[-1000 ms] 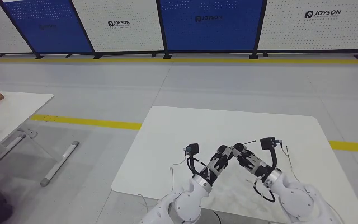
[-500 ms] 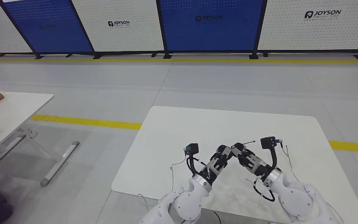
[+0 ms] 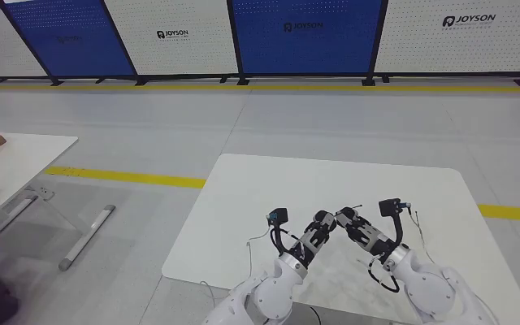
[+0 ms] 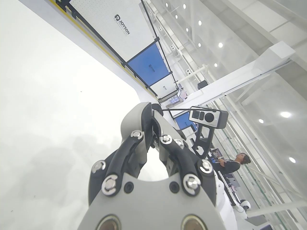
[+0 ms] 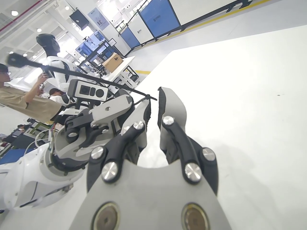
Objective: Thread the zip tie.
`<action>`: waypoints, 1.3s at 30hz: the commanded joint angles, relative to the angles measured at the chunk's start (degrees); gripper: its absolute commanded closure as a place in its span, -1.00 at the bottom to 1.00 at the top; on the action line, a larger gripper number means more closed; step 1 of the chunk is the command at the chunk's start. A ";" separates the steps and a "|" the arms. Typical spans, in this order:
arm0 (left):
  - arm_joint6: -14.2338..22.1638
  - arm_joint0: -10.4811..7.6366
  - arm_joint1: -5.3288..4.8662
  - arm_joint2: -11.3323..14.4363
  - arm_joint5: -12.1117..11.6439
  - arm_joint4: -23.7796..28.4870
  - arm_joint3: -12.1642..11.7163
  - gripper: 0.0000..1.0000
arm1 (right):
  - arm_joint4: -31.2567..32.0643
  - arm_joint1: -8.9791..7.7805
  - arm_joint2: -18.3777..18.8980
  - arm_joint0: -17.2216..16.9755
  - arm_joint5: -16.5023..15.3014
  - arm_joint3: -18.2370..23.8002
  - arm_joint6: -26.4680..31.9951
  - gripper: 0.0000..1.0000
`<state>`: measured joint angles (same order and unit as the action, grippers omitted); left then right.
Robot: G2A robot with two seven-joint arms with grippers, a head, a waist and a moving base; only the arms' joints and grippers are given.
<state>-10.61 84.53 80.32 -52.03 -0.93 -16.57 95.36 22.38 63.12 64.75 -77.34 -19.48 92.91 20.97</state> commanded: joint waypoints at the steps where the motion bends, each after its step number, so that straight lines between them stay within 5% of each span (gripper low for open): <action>1: -0.02 0.01 0.01 -0.04 0.15 0.03 -0.02 1.00 | 0.44 0.00 0.01 -0.02 0.00 -0.07 -0.19 0.70; 21: 0.79 0.03 0.17 -0.08 4.13 0.04 0.73 1.00 | 4.10 0.28 -0.34 0.30 0.26 -0.19 0.40 0.68; 39: 1.30 -0.70 0.34 -0.73 6.71 0.66 0.87 1.00 | 9.18 0.67 -0.53 1.22 2.77 -1.16 0.09 0.40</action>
<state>-9.32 83.83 80.66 -52.72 5.75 -15.93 96.24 30.81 63.78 64.31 -76.17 -17.01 91.74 21.07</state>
